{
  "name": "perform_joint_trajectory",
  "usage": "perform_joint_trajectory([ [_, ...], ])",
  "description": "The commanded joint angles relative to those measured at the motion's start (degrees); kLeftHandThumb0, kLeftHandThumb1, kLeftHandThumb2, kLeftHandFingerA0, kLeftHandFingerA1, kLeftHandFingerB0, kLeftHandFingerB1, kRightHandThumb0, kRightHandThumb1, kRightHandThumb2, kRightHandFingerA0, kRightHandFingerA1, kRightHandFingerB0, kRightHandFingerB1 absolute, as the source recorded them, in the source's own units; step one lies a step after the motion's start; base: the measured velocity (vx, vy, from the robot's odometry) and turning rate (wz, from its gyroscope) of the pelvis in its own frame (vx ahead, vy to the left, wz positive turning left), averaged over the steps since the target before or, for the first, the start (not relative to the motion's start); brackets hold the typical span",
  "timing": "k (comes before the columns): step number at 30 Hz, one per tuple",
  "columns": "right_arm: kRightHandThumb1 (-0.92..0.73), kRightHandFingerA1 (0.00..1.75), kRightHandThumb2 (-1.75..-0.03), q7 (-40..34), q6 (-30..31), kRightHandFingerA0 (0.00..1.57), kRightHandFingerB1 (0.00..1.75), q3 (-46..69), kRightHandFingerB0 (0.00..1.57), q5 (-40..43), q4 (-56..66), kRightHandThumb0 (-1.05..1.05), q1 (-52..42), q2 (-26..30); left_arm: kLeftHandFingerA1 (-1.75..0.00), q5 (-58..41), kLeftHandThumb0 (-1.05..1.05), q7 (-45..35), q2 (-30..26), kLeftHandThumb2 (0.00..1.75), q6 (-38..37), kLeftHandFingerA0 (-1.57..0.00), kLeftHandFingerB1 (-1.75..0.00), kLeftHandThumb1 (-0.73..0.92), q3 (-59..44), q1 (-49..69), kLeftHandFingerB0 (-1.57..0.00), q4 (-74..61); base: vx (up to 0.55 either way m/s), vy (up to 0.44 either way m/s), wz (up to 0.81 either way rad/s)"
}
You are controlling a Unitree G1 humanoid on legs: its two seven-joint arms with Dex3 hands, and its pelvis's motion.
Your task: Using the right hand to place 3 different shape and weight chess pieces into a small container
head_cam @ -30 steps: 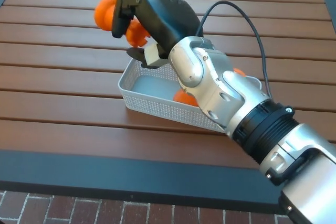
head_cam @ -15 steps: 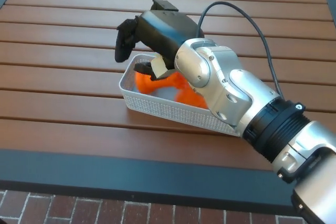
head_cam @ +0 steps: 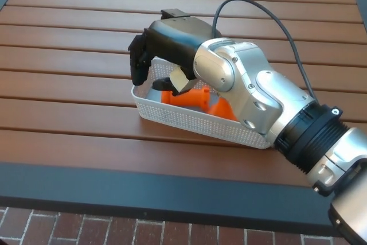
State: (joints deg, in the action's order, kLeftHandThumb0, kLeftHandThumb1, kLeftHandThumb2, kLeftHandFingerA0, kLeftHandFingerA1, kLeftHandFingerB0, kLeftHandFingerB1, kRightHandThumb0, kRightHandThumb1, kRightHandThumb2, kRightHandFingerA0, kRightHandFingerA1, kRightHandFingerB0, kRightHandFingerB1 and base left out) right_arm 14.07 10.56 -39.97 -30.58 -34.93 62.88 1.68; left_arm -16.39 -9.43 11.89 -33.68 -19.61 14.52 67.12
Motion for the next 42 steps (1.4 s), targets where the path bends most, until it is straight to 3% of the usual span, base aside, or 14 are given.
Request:
perform_joint_trajectory([
  [1, -0.62, 1.61, -0.64, 0.06, -3.25, 0.86, 0.7, 1.11, 0.78, -1.44, 0.03, -0.21, -0.07, 0.13, -1.48, 0.03, -0.08, -0.85, 0.5, 1.19, -0.08, -1.04, -1.24, 0.5, -0.44, 2.02, -0.91, 1.15, 0.0, 0.0, 0.0],
  [8, -0.74, 1.39, -0.64, -1.38, -3.92, 0.77, 0.54, 3.62, 0.6, -0.84, 1.58, -0.29, -1.11, -1.4, -1.53, 0.6, -0.09, -0.48, 0.16, 1.2, 0.53, -1.01, -1.27, 0.51, -0.11, 2.14, -0.89, 1.69, 0.0, 0.0, 0.0],
  [9, -0.74, 1.27, -0.63, -1.81, -4.61, 0.8, 0.45, 3.91, 0.47, -1.15, 1.8, -0.38, -1.07, -1.4, -1.54, 0.53, -0.06, -0.38, 0.15, 1.21, 0.46, -1.0, -1.29, 0.49, -0.19, 2.36, -0.9, 1.74, 0.0, 0.0, 0.0],
  [10, -0.62, 0.67, -0.95, 0.65, -3.68, 0.38, 0.47, 3.65, 0.18, -1.97, 4.03, -0.64, 0.1, -0.26, -1.56, 0.34, -0.06, -0.49, 0.07, 1.22, 0.67, -0.94, -1.29, 0.48, -0.31, 2.47, -0.87, 1.61, 0.0, 0.0, 0.0],
  [13, -0.6, 0.64, -0.95, 5.68, -2.27, 0.32, 0.48, 3.72, 0.14, -3.3, 10.16, -0.66, 1.61, 2.74, -1.54, -0.17, -0.07, -0.97, -0.3, 1.23, 1.17, -1.0, -1.29, 0.48, -0.7, 2.82, -0.9, 1.27, 0.0, 0.0, 0.0],
  [15, -0.78, 0.52, -0.63, 9.81, -0.8, 0.17, 0.31, 8.64, 0.16, 0.03, 20.66, -0.7, 0.76, 6.89, -1.51, 0.6, -0.05, -0.23, -0.74, 1.22, 0.99, -1.02, -1.29, 0.47, -0.2, 2.88, -0.9, 1.12, 0.0, 0.0, 0.0],
  [16, -0.5, 0.55, -1.08, 11.58, 0.29, 0.04, 0.5, 11.24, 0.0, 1.67, 25.07, -0.37, 0.5, 8.68, -1.49, 0.42, -0.04, -0.2, -0.61, 1.19, 0.73, -1.05, -1.28, 0.48, -0.37, 2.88, -0.91, 1.05, 0.0, 0.0, 0.0],
  [17, -0.5, 0.55, -1.08, 13.38, 1.59, 0.04, 0.5, 13.85, 0.0, 3.21, 29.44, -0.37, 0.2, 10.39, -1.49, 0.07, -0.04, -0.26, -0.39, 1.19, 0.44, -1.05, -1.28, 0.48, -0.64, 2.87, -0.91, 0.98, 0.0, 0.0, 0.0],
  [18, -0.66, 0.53, -1.01, 14.4, 2.41, 0.04, 0.41, 15.4, 0.07, 3.92, 31.89, -0.77, 0.11, 11.55, -1.5, -0.1, -0.04, -0.42, -0.45, 1.21, 0.41, -1.04, -1.28, 0.48, -0.76, 2.85, -0.9, 0.92, 0.0, 0.0, 0.0],
  [22, -0.75, 0.35, -1.13, 19.79, 7.71, 0.01, 0.33, 24.08, 0.01, 8.02, 41.54, -0.88, -0.06, 18.01, -1.44, -0.09, -0.05, 0.21, -0.87, 1.21, 0.63, -1.08, -1.23, 0.45, -0.91, 2.23, -0.95, 0.84, 0.0, 0.0, 0.0],
  [30, -0.58, 0.21, -0.97, 36.89, 24.83, 0.0, 0.28, 62.13, 0.01, 22.98, 70.37, -0.75, -24.56, 34.8, -1.44, 1.18, -0.08, 1.33, -1.11, 1.15, -2.85, -1.04, -1.25, 0.52, -0.39, 2.12, -0.87, -0.97, 0.0, 0.0, 0.0],
  [34, -0.54, 0.53, -1.04, 39.34, 28.12, 0.03, 0.47, 77.97, 0.0, 23.97, 79.41, -0.31, -39.89, 30.22, -1.46, 0.84, -0.07, 0.82, -0.68, 1.21, -2.62, -1.04, -1.29, 0.49, -0.36, 1.98, -0.88, -1.97, 0.0, 0.0, 0.0],
  [35, -0.63, 0.4, -0.59, 36.33, 23.1, 0.5, 0.33, 86.82, 0.39, 24.45, 82.57, -0.29, -49.68, 23.98, -1.51, 0.11, -0.08, 0.38, -0.27, 1.11, -2.37, -0.98, -1.27, 0.53, -0.73, 2.48, -0.88, -2.84, 0.0, 0.0, 0.0],
  [42, -0.69, 0.39, -0.6, 15.86, -6.7, 0.57, 0.37, 110.19, 0.48, 39.61, 77.13, -0.13, -82.08, -1.94, -1.44, -0.71, -0.11, -0.23, -1.68, 1.21, -2.16, -1.08, -1.24, 0.45, -1.74, 2.3, -0.92, -3.05, 0.0, 0.0, 0.0],
])
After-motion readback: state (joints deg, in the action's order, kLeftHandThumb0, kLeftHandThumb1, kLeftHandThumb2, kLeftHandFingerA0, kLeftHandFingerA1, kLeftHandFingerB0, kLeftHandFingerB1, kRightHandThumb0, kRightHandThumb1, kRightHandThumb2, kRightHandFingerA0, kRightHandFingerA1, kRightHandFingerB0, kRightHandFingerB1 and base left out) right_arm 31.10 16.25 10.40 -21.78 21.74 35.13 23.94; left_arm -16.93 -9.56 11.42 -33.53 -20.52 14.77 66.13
